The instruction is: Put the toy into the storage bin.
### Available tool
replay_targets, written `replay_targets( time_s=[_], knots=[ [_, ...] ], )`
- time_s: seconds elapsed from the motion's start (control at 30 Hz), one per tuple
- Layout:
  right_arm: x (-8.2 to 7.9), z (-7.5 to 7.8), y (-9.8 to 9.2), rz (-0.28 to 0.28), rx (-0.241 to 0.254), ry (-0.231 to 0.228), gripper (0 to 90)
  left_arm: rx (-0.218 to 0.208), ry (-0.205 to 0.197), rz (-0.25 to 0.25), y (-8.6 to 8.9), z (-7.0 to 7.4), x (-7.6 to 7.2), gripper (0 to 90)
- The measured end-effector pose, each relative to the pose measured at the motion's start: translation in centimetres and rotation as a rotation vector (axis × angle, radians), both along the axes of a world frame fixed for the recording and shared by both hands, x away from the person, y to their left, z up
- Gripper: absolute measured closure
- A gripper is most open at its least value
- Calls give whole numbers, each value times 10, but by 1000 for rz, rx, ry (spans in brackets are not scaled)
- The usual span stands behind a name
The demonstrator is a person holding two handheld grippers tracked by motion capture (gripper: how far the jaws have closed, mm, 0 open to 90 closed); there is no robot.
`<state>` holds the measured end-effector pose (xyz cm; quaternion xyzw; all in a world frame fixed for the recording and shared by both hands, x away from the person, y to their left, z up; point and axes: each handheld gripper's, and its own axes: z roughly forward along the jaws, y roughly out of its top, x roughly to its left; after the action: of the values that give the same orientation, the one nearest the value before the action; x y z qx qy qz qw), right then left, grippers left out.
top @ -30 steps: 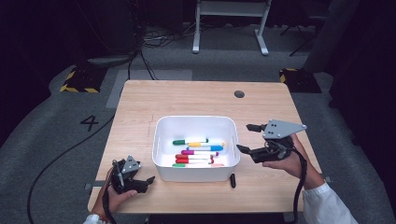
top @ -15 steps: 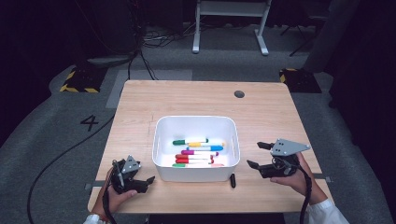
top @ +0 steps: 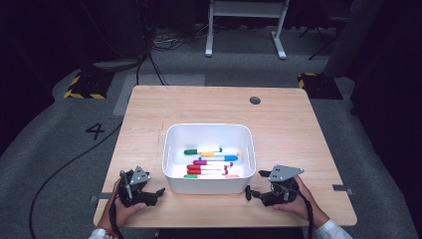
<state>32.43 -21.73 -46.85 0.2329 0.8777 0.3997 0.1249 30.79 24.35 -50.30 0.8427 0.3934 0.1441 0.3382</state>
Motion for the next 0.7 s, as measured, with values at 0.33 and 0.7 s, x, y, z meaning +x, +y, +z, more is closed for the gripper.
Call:
replay_targets(
  time_s=[0.33, 0.7],
  knots=[
    [-1, -20, 18, -9, -21, 45, 229, 0, 0, -1, 0, 0, 0, 153],
    [14, -27, -1, -111, -42, 61, 456, -1, 0, 0, 0, 0, 0, 153]
  ],
)
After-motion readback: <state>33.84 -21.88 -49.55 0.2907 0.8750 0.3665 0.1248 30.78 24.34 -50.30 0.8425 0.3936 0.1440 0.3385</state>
